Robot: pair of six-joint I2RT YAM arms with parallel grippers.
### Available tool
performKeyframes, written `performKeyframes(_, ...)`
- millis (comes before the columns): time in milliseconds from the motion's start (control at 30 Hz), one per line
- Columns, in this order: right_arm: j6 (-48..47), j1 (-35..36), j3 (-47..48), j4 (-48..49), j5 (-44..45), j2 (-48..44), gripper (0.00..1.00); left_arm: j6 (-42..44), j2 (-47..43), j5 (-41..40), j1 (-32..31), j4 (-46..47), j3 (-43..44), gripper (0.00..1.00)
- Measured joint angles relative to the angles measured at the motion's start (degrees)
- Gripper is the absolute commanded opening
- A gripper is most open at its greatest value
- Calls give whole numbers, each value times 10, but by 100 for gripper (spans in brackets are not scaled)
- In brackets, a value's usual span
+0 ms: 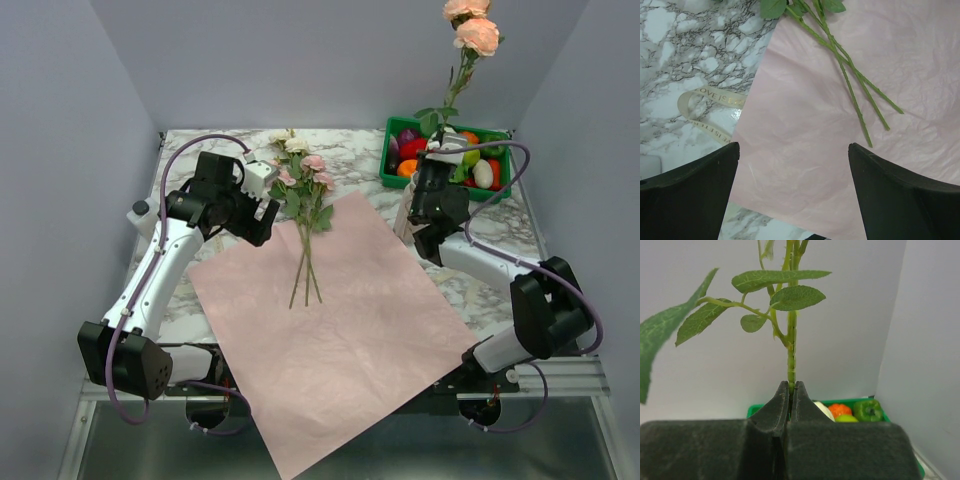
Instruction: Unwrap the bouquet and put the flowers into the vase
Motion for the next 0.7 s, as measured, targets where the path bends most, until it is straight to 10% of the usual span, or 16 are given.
performKeyframes(267,5,30,-81,22,22,-41,1,-2,0,2,0,3,0,99)
performKeyframes(367,1,40,-106,42,26,-57,14,-5,0,5,0,7,0,99)
performKeyframes(500,-7,50,-135,53,33,-68,60,-7,1,7,0,11,0,99)
performKeyframes(700,-17,74,-163,50,51,-91,74,-12,3,9,0,14,-2,99)
